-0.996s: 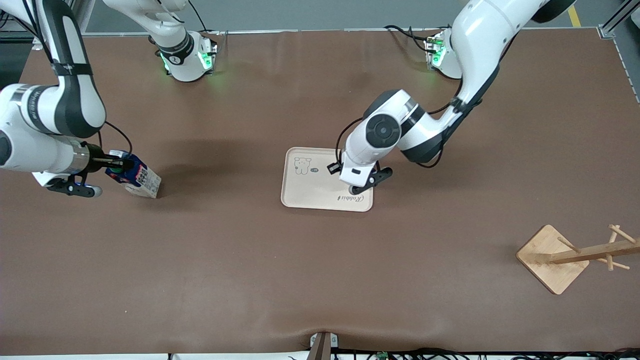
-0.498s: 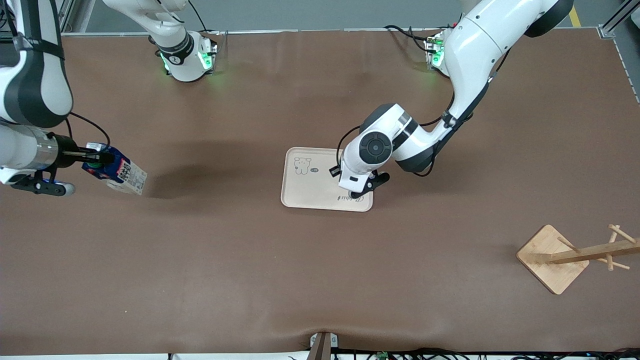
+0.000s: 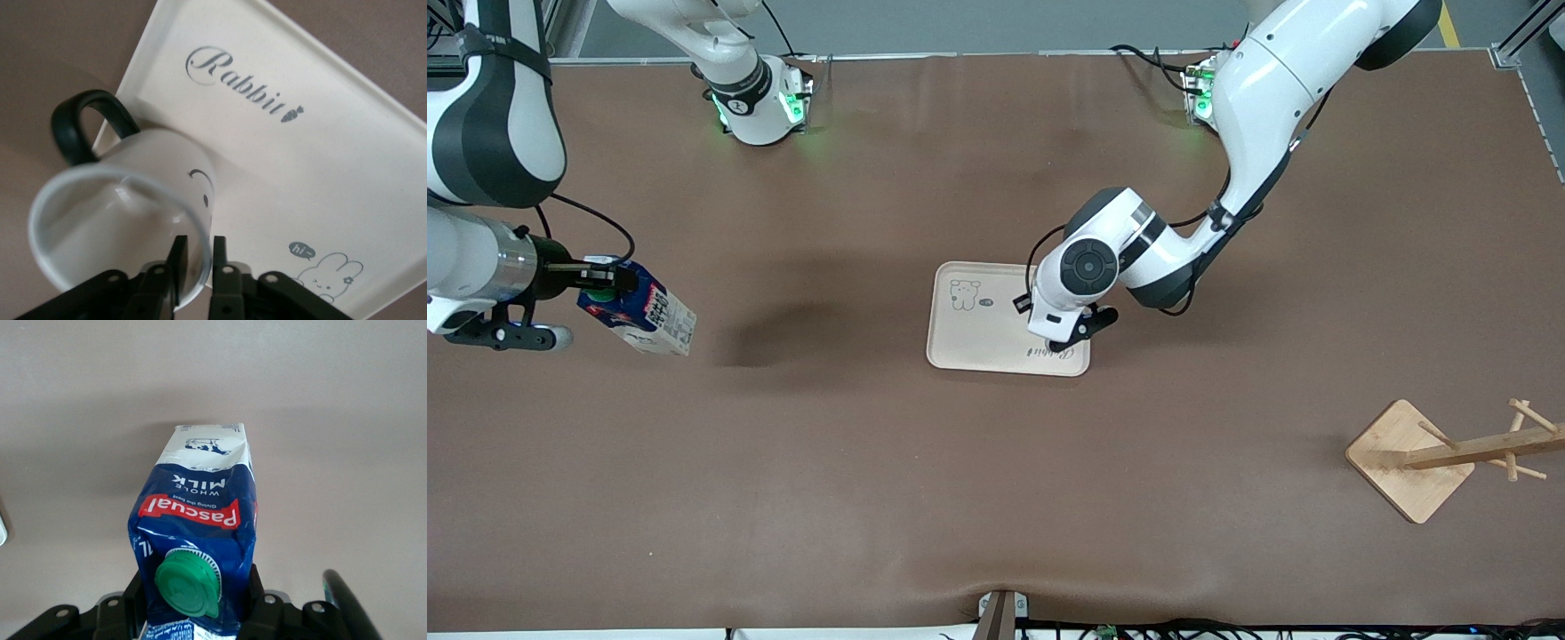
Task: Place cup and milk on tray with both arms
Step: 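Lower the mug onto the tray and open the left gripper, then carry the milk to the tray while the left gripper withdraws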
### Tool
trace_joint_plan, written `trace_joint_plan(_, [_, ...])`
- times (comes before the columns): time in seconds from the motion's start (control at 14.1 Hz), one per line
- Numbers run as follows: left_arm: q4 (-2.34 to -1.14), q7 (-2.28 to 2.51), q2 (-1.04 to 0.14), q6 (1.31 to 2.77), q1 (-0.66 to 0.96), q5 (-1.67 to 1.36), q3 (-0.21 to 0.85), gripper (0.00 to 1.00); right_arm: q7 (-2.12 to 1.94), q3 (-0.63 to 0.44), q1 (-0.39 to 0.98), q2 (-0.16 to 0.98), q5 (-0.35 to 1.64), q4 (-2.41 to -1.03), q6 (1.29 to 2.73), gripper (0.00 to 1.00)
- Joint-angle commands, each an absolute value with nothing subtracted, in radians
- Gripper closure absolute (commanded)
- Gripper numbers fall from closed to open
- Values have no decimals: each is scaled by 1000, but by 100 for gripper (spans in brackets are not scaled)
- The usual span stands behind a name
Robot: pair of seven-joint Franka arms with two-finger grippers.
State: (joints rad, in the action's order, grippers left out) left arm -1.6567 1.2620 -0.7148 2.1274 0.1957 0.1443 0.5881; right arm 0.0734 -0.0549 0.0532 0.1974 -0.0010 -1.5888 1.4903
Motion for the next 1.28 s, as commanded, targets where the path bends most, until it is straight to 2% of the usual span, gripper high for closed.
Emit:
trace_joint_plan(0.0, [-1625,1261,-704,2100,207,189,583,0,118,-57,106,219,14,-1526,1450,88])
trace_joint_plan(0.14, [-1602,1259,-689,2076,190,192,583,0,217,-57,178,230,9,-1522,1451,86])
trace_joint_plan(0.43, [-1392,1168,-660,1795,155,193,580,0,403,-55,336,288,61,-1473,1456,87])
trace_joint_plan(0.71, [-1388,883,-531,1694,-6,193,588,0,503,-55,425,382,218,-1412,1477,87])
trace_joint_plan(0.92, [-1388,778,-436,1675,-95,193,584,0,601,-55,512,431,219,-1368,1517,87])
trace_joint_plan(1.21, [-1388,542,-324,1609,-253,195,583,0,661,-54,619,480,221,-1368,1638,87])
